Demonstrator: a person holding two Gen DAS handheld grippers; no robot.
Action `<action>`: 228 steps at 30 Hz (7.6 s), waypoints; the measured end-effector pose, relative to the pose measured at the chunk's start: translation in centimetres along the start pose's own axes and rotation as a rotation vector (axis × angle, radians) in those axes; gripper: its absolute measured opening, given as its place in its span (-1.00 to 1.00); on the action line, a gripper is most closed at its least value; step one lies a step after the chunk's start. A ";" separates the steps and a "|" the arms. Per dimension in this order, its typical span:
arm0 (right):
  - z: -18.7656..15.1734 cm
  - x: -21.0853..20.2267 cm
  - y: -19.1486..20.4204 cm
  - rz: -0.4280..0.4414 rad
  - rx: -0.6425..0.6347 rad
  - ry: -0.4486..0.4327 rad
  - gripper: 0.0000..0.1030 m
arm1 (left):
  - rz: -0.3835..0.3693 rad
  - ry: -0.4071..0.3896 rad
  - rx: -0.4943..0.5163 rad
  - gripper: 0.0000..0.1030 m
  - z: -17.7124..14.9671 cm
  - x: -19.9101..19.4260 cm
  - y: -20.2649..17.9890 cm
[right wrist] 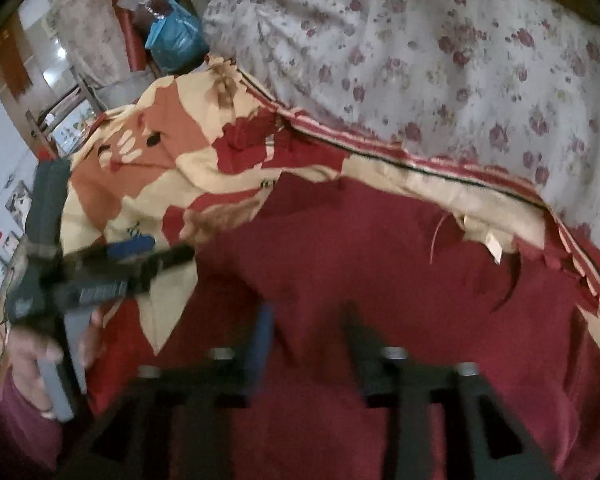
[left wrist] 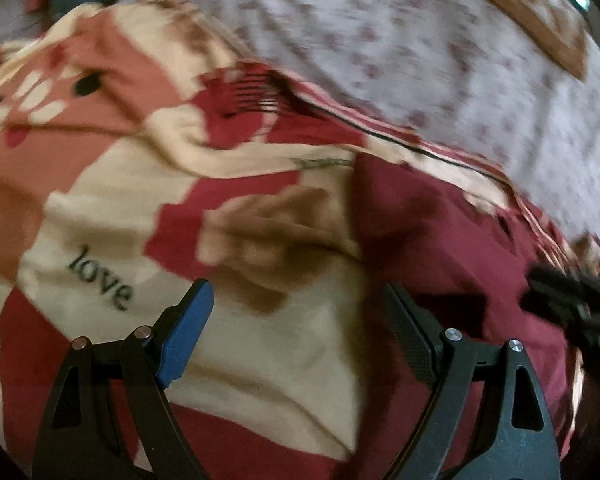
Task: Fold small clothes
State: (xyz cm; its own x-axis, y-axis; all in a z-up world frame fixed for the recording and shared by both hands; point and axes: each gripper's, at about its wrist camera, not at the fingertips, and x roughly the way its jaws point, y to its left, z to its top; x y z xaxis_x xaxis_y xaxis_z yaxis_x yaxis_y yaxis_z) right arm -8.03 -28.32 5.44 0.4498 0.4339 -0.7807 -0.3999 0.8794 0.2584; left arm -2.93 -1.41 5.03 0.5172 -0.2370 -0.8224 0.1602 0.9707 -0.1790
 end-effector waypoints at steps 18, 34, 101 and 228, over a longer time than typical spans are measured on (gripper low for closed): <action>12.8 12.2 1.1 0.140 -0.106 0.149 -0.07 | 0.084 0.060 -0.049 0.54 0.1 3.3 0.4; 13.1 15.9 2.7 0.107 -0.111 0.105 -0.86 | 0.079 0.078 -0.089 0.54 -0.2 2.6 1.1; -9.3 -5.4 -13.2 -0.368 0.287 -0.016 -0.14 | 0.140 -0.091 0.092 0.56 -1.8 0.9 -6.8; -4.5 -11.1 -10.9 -0.057 0.170 -0.027 0.25 | -0.338 0.050 -0.113 0.55 0.4 1.6 -9.0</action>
State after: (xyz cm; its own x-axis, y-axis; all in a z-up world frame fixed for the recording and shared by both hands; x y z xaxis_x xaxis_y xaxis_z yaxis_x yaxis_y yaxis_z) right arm -12.23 -43.54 8.72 0.4901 0.3853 -0.7819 -0.2334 0.9222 0.3082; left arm -3.21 -10.57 5.58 0.4086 -0.5462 -0.7312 0.2195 0.8364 -0.5022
